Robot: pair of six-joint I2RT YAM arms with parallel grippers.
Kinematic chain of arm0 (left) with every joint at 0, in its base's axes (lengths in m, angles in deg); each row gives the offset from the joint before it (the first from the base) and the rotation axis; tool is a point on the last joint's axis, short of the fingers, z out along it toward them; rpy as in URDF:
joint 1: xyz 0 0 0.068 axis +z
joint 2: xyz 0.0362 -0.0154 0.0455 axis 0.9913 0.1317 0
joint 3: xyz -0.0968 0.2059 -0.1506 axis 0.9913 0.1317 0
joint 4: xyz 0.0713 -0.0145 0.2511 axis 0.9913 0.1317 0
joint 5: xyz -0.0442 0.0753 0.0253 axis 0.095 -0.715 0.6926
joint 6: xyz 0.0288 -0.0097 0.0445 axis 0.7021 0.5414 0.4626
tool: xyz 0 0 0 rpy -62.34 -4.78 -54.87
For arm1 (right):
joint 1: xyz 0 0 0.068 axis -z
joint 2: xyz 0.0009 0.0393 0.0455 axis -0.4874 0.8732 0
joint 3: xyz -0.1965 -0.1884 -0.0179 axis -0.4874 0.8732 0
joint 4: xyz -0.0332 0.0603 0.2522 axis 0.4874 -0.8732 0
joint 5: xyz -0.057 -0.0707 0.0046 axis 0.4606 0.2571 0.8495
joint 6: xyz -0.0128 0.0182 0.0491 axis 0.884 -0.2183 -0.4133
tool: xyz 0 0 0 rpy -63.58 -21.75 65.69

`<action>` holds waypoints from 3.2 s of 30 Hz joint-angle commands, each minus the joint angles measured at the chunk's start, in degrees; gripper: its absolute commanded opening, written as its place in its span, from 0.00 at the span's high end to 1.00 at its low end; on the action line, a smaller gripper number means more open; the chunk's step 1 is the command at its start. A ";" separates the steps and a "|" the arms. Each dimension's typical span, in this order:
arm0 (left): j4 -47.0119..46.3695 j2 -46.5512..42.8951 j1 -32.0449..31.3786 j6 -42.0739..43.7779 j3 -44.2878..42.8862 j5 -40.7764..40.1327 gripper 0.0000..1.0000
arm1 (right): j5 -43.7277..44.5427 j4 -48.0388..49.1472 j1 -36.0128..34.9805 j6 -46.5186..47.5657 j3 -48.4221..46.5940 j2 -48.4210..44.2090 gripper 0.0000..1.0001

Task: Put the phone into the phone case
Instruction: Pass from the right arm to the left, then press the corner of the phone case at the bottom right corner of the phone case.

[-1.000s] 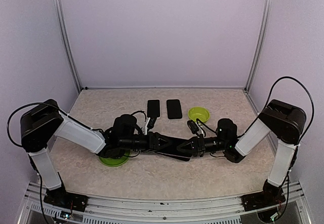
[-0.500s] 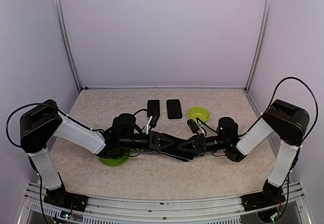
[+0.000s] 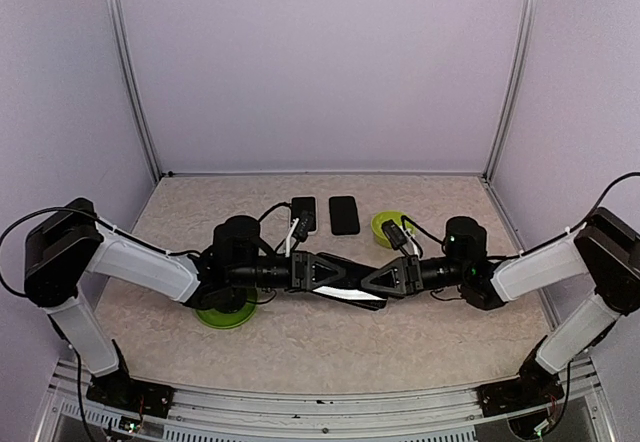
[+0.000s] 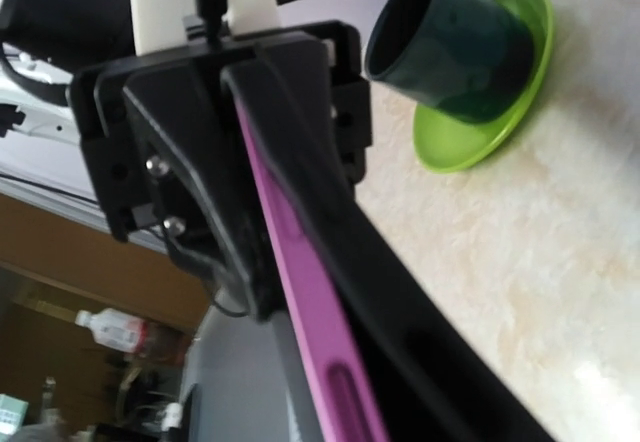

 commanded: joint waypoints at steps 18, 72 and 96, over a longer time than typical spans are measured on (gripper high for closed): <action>0.18 -10.37 1.36 6.77 -0.13 3.76 1.00 | 9.39 -37.71 4.81 19.81 -3.48 -20.07 0.57; -3.68 -7.86 1.26 6.32 -1.98 12.19 0.69 | -5.70 -29.07 1.07 21.35 -6.06 -23.13 1.00; 1.78 -9.15 0.96 10.83 -1.93 11.34 0.85 | 7.15 -41.28 4.35 21.27 -8.73 -30.30 1.00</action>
